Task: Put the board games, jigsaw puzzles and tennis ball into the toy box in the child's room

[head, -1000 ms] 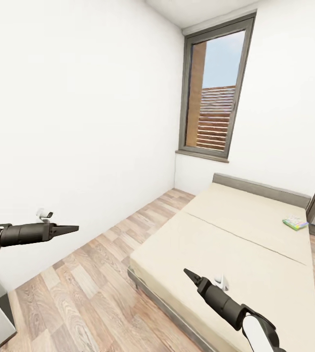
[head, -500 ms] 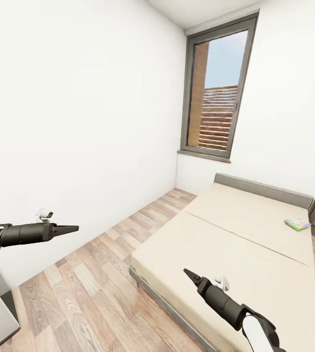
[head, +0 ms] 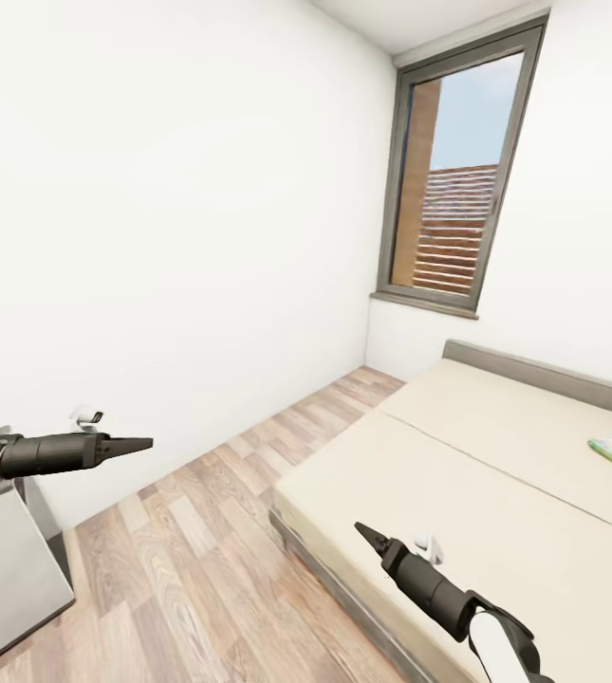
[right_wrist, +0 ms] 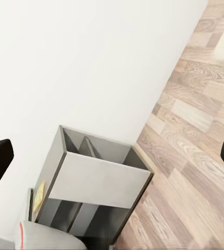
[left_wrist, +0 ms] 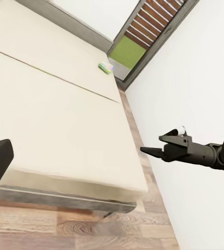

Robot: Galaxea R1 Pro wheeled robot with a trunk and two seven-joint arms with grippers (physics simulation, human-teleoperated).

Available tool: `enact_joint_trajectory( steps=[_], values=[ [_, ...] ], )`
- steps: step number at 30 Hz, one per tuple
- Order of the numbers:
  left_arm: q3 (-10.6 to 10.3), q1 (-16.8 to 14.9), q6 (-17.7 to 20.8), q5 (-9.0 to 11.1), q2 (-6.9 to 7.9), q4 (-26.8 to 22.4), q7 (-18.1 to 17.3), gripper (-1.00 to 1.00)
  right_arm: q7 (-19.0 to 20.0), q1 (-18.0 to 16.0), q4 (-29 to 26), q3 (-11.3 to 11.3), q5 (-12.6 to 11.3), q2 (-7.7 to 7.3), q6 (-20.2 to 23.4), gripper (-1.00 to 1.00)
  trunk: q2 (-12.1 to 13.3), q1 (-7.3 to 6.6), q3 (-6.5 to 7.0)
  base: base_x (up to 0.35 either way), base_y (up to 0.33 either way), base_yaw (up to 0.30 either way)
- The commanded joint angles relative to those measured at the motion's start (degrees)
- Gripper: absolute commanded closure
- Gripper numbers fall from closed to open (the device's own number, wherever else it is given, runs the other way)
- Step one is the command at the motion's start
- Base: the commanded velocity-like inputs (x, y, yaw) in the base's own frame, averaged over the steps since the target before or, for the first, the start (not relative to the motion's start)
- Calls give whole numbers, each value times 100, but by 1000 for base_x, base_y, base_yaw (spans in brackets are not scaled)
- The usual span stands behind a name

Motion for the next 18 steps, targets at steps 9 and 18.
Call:
enact_joint_trajectory(
  steps=[9, 18],
  values=[
    [-2, -4, 61, -2, -3, 2, -20, -100, 5, -2, -2, -5, -29, 2, 37, -100, -7, 3, -6, -97, -106, 243],
    [-2, -4, 61, -2, -4, 2, -20, -100, 2, -2, -2, -5, -27, 2, 37, -100, -7, 3, -6, -97, -156, 35]
  ],
)
